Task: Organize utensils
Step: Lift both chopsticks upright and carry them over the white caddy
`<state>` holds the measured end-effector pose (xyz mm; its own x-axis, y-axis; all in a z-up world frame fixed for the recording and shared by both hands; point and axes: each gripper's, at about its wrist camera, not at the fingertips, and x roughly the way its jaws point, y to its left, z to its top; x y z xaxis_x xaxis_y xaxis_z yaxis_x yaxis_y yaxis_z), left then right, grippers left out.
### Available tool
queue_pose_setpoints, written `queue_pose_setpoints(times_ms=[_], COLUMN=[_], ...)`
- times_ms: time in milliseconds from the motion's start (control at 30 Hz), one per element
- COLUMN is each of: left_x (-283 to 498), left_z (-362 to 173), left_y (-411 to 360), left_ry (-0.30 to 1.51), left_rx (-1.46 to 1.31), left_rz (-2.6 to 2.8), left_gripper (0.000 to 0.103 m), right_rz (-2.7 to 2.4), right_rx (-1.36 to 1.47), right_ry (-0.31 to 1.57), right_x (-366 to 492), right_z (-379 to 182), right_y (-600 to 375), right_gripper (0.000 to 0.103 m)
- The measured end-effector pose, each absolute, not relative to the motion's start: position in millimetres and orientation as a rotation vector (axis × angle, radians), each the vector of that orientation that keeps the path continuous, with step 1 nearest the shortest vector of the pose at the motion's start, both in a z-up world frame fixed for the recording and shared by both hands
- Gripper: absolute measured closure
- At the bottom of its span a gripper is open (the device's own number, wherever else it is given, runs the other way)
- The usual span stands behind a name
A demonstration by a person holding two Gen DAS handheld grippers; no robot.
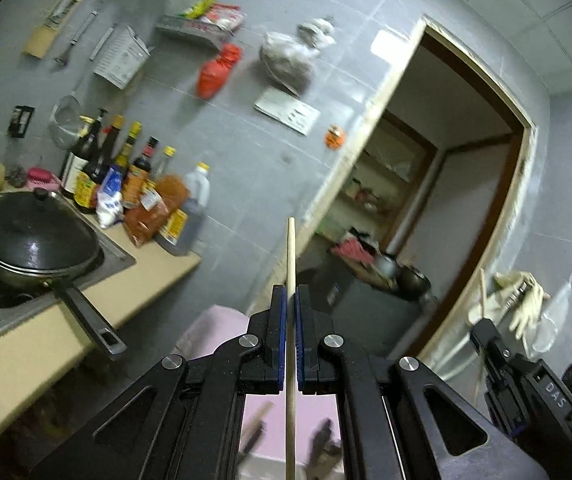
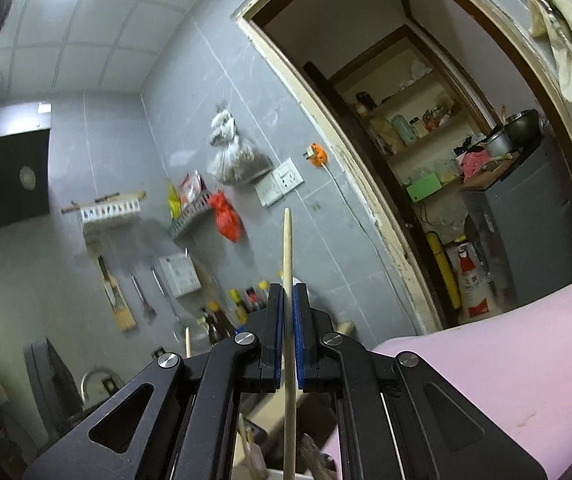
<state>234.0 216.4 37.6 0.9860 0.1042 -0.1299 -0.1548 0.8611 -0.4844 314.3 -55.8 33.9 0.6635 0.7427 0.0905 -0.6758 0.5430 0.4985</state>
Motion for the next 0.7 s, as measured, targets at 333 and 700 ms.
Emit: queue_pose_setpoints(times_ms=[333,700], left_x=[219,212], left_z=[13,-5], left_y=[228,217], left_ry=[0.004,-0.048], left_rx=[-0.485,-0.394], left_rz=[0.182,0.182], left_gripper=[0.101,0.101], right_rz=[0.749,0.657], right_rx=[0.503,0.345], right_ry=[0.032,-0.057], right_x=[300,279], right_z=[8,-16], right_y=[-38,-14], right_gripper=[0.100,0.100])
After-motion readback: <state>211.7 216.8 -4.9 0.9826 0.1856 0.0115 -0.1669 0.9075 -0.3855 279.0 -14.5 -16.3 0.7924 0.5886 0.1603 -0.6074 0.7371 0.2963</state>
